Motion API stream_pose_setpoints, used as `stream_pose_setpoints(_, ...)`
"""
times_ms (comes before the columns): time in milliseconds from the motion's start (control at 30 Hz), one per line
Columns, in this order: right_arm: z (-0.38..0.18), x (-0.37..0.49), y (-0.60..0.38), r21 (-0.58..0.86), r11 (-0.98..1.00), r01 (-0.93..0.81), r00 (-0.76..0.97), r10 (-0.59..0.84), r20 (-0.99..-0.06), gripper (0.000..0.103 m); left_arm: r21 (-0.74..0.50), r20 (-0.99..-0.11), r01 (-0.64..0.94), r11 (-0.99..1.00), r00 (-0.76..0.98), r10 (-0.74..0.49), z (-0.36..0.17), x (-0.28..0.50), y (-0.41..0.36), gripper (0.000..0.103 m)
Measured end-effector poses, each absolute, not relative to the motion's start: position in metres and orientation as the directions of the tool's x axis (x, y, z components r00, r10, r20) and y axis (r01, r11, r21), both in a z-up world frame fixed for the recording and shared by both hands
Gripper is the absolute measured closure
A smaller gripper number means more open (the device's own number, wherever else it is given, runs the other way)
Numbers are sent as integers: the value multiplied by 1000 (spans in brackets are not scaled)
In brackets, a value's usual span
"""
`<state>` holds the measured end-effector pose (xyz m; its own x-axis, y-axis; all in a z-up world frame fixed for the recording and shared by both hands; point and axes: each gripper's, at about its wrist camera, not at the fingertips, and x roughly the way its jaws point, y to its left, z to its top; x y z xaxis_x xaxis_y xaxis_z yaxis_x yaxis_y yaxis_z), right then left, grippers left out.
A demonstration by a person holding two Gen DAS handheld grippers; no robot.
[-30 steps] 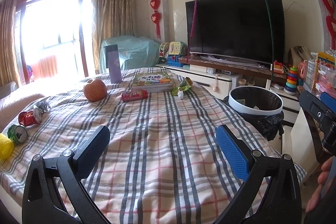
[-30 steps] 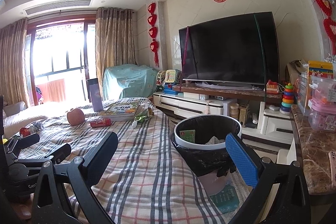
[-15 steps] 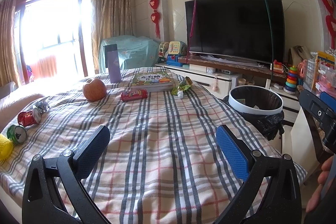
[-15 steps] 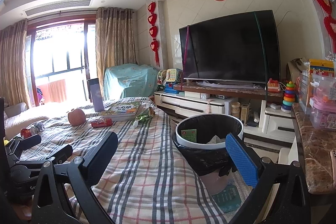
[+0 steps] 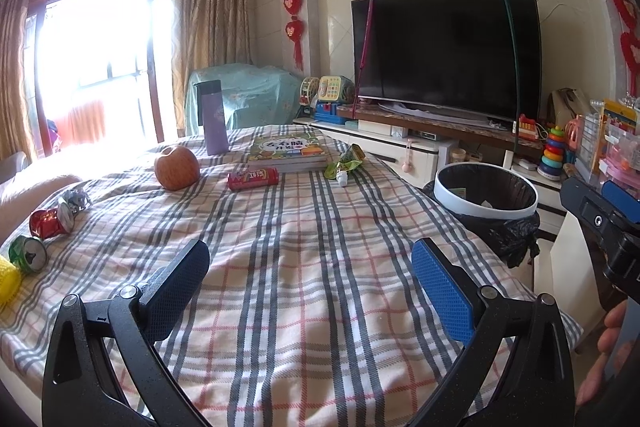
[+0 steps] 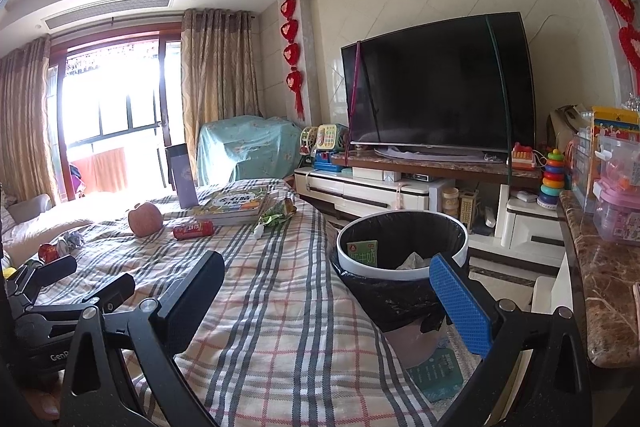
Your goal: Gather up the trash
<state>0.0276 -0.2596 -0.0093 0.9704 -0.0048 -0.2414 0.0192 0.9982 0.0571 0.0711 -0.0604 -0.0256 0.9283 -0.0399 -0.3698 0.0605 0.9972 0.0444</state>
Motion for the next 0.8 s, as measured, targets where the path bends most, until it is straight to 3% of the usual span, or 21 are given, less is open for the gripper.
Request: stream_pose_setpoints(800, -5, 31, -261, 64, 998, 20, 972, -4, -236, 0, 36, -369, 88, 995, 927, -69, -25, 75, -58, 0)
